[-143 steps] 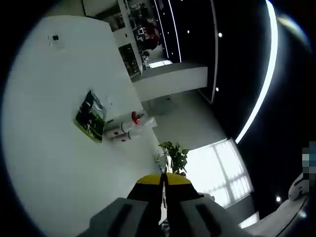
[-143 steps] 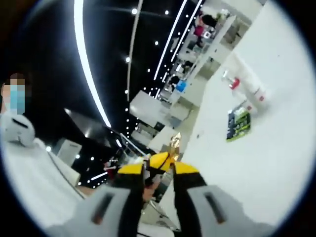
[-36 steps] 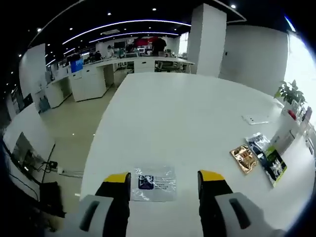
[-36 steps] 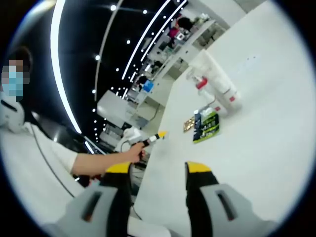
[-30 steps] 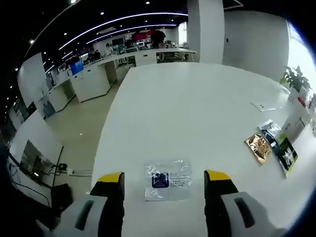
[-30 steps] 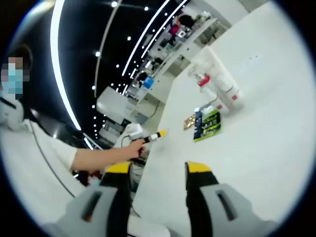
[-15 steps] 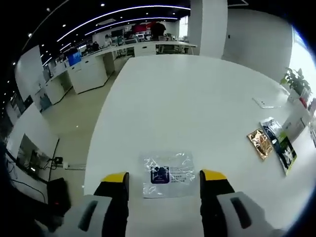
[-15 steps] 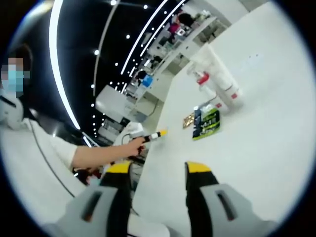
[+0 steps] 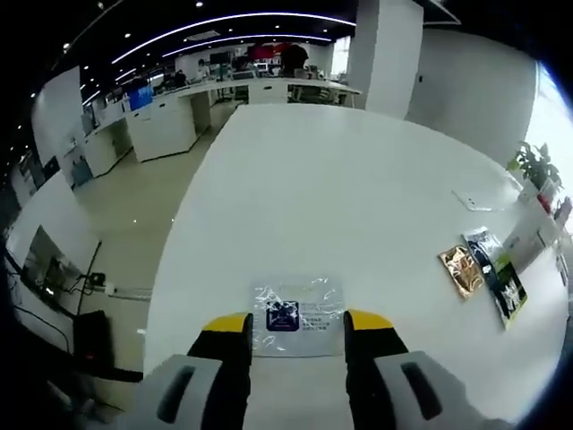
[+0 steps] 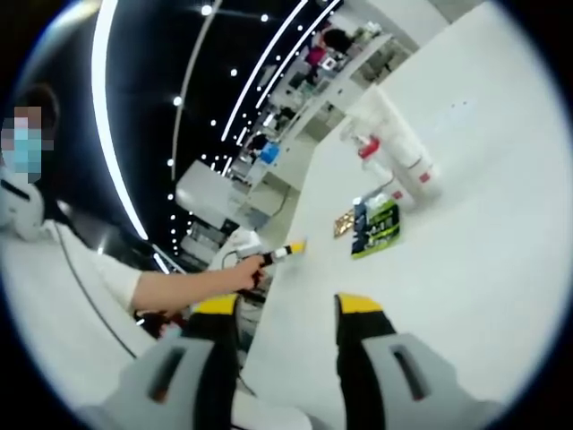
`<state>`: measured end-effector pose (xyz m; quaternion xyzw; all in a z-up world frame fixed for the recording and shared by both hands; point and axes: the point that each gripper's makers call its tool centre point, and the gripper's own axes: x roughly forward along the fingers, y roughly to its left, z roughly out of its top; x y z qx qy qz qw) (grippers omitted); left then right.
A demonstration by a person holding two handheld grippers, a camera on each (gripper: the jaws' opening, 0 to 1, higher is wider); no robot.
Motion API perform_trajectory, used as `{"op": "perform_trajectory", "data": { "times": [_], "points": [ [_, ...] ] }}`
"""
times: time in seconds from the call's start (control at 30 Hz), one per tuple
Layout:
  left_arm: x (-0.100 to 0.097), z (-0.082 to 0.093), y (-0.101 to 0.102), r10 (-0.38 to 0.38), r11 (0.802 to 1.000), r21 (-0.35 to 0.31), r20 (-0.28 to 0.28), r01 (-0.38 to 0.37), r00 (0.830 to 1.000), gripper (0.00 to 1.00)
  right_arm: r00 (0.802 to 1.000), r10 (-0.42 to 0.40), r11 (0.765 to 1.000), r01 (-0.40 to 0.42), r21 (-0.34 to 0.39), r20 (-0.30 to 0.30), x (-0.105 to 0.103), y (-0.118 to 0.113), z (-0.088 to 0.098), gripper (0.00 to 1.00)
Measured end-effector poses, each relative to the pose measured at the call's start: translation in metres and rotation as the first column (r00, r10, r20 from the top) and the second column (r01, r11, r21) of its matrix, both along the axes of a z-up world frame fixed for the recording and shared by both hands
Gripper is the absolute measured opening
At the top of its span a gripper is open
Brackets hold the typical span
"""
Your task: Arrange the skincare products in the storage area until every visible bottle or jar stands upright without overlapping.
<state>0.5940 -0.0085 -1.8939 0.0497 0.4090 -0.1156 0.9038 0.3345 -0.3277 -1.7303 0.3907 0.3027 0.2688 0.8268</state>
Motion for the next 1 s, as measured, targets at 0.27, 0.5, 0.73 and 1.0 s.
{"op": "perform_trajectory", "data": {
  "times": [0.27,0.5,0.73,1.0],
  "points": [
    [-0.042,0.009,-0.030,0.033,0.983,-0.180,-0.009,-0.034,0.999,0.41,0.999,-0.013,0.999,0.010,0.048,0.051,-0.005,0.002,0.012,0.41],
    [-0.116,0.045,-0.100,-0.097,0.950,-0.296,0.027,0.101,0.995,0.41,0.996,-0.004,0.995,-0.005,0.098,0.090,-0.016,0.011,0.022,0.41],
    [-0.171,0.082,-0.162,-0.194,0.901,-0.383,0.066,0.204,0.979,0.41,0.994,-0.024,0.989,0.008,0.148,0.108,-0.021,0.003,0.031,0.40],
    [-0.209,0.122,-0.207,-0.272,0.853,-0.428,0.121,0.297,0.955,0.41,0.994,-0.023,0.984,0.003,0.175,0.111,-0.022,0.004,0.033,0.40]
  ]
}}
